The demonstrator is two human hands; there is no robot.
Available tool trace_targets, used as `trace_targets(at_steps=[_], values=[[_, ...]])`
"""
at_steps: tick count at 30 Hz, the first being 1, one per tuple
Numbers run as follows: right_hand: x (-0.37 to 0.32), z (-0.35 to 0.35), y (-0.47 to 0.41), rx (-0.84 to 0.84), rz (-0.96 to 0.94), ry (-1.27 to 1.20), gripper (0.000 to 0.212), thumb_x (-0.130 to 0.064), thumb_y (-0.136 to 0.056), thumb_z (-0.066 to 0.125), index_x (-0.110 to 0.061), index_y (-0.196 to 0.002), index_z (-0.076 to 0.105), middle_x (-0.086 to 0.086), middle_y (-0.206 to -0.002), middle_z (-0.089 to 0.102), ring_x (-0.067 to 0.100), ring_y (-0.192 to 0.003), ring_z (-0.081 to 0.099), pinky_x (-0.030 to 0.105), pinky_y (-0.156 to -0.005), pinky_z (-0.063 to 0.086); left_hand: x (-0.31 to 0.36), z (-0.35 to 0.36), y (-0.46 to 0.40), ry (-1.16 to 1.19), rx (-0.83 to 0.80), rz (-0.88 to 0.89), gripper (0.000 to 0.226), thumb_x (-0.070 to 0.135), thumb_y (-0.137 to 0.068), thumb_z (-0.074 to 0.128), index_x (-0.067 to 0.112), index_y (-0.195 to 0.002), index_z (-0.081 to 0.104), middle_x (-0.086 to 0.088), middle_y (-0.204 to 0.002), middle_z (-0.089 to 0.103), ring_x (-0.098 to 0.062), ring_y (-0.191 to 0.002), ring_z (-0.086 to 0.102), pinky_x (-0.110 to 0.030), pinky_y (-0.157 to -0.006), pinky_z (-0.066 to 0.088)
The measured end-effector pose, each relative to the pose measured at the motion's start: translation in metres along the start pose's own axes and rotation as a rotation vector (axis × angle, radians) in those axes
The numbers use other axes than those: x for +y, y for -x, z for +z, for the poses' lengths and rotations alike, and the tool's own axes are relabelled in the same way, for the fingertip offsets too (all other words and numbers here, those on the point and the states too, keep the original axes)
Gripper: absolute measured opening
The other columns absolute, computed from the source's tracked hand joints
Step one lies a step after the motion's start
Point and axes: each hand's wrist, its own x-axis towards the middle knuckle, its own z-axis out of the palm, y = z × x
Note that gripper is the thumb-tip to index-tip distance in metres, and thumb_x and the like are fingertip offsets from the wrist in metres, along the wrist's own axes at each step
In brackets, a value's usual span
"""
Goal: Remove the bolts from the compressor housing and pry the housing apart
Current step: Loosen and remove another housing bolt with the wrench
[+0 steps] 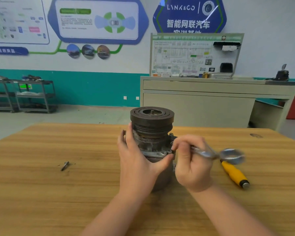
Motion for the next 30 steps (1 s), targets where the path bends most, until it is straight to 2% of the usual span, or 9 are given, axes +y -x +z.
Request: trace_targets(at_steps=[3, 5, 9, 11, 14, 19, 22, 24, 30], values=[[-0.007, -0.001, 0.0, 0.335, 0.459, -0.348, 0.022, -0.031, -0.102, 0.036, -0.023, -0.086, 0.048, 0.01, -0.065, 0.053, 0.01, -0.055, 0.052, 0.017, -0.05, 0.039, 0.001, 0.0, 0.0, 0.026, -0.003, -0.014, 0.127, 0.06, -0.057, 0.079, 0.03, -0.154, 0.003, -0.007, -0.159, 0.015, -0.025, -0.148, 0.016, -0.046, -0.121, 0.024], [0.001, -0.006, -0.003, 0.495, 0.776, -0.467, 0.022, -0.025, -0.103, 0.034, -0.02, -0.086, 0.047, 0.006, -0.061, 0.055, 0.009, -0.044, 0.045, 0.015, -0.041, 0.033, 0.002, 0.0, 0.001, 0.038, 0.0, -0.026, 0.126, 0.057, -0.057, 0.081, 0.031, -0.154, 0.004, -0.006, -0.159, 0.016, -0.023, -0.149, 0.016, -0.048, -0.12, 0.024], [0.033, -0.022, -0.014, 0.48, 1.385, -0.775, 0.025, -0.017, -0.105, 0.032, -0.012, -0.085, 0.045, 0.005, -0.057, 0.057, 0.011, -0.035, 0.038, 0.016, -0.037, 0.03, 0.004, -0.001, 0.001, 0.054, 0.018, -0.024, 0.124, 0.049, -0.059, 0.085, 0.024, -0.155, 0.01, -0.006, -0.157, 0.021, -0.022, -0.147, 0.019, -0.047, -0.12, 0.025], [0.038, -0.028, -0.018, 0.422, 1.483, -0.906, 0.025, -0.019, -0.105, 0.033, -0.01, -0.088, 0.05, 0.008, -0.062, 0.062, 0.013, -0.043, 0.051, 0.018, -0.041, 0.041, 0.005, -0.002, 0.001, 0.059, 0.026, -0.014, 0.122, 0.046, -0.059, 0.086, 0.023, -0.154, 0.013, -0.006, -0.156, 0.023, -0.022, -0.146, 0.02, -0.047, -0.12, 0.026], [0.032, -0.033, -0.021, 0.412, 1.292, -0.922, 0.024, -0.017, -0.105, 0.032, -0.009, -0.096, 0.052, 0.012, -0.074, 0.07, 0.019, -0.06, 0.067, 0.024, -0.054, 0.054, 0.003, -0.002, -0.001, 0.069, 0.014, -0.023, 0.122, 0.049, -0.058, 0.084, 0.027, -0.154, 0.012, -0.004, -0.157, 0.021, -0.021, -0.147, 0.019, -0.047, -0.12, 0.025], [0.013, -0.032, -0.019, 0.16, 0.655, -0.372, 0.017, -0.031, -0.103, 0.036, -0.028, -0.095, 0.05, 0.004, -0.082, 0.071, 0.016, -0.057, 0.064, 0.025, -0.055, 0.052, 0.0, -0.002, -0.001, 0.091, -0.013, 0.006, 0.12, 0.059, -0.057, 0.078, 0.037, -0.152, 0.007, 0.004, -0.158, 0.019, -0.015, -0.147, 0.017, -0.038, -0.12, 0.023], [0.008, -0.029, -0.014, 0.0, 0.432, -0.234, 0.011, -0.046, -0.101, 0.04, -0.047, -0.097, 0.05, -0.006, -0.088, 0.07, 0.012, -0.061, 0.065, 0.025, -0.057, 0.053, -0.002, -0.003, -0.002, 0.131, -0.007, 0.006, 0.116, 0.07, -0.059, 0.068, 0.036, -0.152, 0.008, 0.012, -0.152, 0.021, -0.01, -0.143, 0.018, -0.03, -0.116, 0.02], [0.007, -0.029, -0.012, -0.053, 0.328, -0.174, 0.012, -0.044, -0.102, 0.04, -0.05, -0.101, 0.051, -0.01, -0.09, 0.068, 0.008, -0.062, 0.065, 0.024, -0.058, 0.053, -0.003, -0.005, -0.004, 0.185, 0.016, -0.025, 0.113, 0.073, -0.062, 0.06, 0.031, -0.154, 0.01, 0.014, -0.145, 0.024, -0.008, -0.141, 0.022, -0.029, -0.114, 0.021], [0.008, -0.034, -0.006, -0.121, 0.119, -0.035, 0.02, -0.03, -0.102, 0.049, -0.015, -0.1, 0.061, -0.004, -0.081, 0.067, 0.004, -0.066, 0.064, 0.026, -0.058, 0.053, -0.007, -0.009, -0.01, 0.319, 0.051, -0.077, 0.091, 0.07, -0.079, 0.048, 0.027, -0.153, 0.017, 0.003, -0.15, 0.037, -0.011, -0.139, 0.035, -0.042, -0.118, 0.031]])
